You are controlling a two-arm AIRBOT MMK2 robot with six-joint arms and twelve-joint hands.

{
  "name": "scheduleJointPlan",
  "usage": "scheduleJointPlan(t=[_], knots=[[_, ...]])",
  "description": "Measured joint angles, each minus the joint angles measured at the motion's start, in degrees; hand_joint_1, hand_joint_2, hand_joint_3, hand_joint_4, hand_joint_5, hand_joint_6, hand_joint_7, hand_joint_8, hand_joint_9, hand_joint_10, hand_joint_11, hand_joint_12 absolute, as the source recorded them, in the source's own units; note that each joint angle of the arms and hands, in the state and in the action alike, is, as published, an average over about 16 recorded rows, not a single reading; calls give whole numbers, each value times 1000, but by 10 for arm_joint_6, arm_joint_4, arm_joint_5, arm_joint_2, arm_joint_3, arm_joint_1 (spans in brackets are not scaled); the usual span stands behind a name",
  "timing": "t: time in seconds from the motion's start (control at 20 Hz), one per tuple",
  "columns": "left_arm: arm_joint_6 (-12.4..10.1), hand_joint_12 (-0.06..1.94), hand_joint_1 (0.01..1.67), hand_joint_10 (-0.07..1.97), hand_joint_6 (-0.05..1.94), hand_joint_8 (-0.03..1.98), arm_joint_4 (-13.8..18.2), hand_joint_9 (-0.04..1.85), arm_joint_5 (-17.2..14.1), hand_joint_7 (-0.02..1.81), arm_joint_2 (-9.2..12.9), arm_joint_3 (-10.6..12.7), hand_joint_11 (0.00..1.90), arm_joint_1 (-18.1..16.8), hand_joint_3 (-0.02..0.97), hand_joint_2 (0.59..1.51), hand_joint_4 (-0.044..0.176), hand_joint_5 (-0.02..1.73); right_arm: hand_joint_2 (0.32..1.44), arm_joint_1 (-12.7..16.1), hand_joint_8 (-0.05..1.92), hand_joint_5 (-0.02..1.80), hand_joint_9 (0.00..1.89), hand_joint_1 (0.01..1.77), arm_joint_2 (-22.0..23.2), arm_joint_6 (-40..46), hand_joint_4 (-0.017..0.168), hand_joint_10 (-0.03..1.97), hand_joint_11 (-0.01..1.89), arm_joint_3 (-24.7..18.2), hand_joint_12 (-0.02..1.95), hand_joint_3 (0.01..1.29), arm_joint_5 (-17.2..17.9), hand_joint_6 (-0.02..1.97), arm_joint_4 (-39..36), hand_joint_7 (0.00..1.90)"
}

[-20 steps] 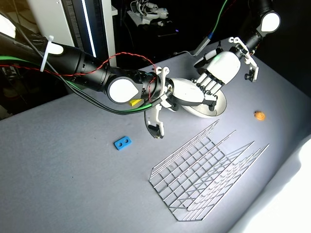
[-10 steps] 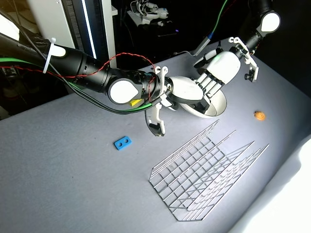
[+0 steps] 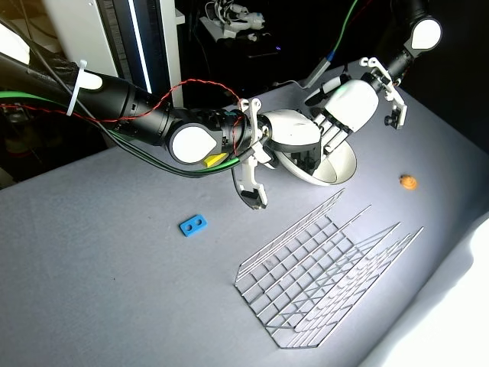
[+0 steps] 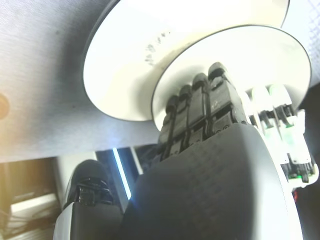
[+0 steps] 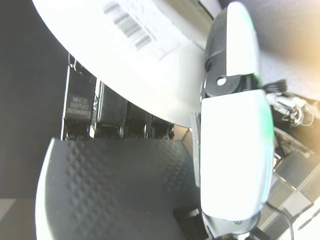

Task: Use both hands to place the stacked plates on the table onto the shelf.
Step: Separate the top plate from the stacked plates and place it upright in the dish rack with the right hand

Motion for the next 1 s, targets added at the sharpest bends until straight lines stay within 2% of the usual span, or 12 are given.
scheduleJointPlan(t=[0.25,0.5,1.0], knots=[[-22,6,17,5,21,8,-7,22,-11,20,19,15,16,-35,21,1159,3,31,927,10,434,876,1272,1135,10,0,-6,-14,1102,-13,606,11,-9,878,12,1059],[-53,6,17,5,22,8,-12,24,-23,23,42,42,18,-87,21,1164,4,29,929,32,511,910,1298,1152,35,0,-2,-14,1112,-46,595,12,-25,931,32,1086],[-124,6,17,5,21,8,1,22,-37,26,65,114,19,-174,20,1163,6,35,937,119,626,974,1319,1201,149,15,0,-13,1141,-165,575,11,-89,937,66,1174]])
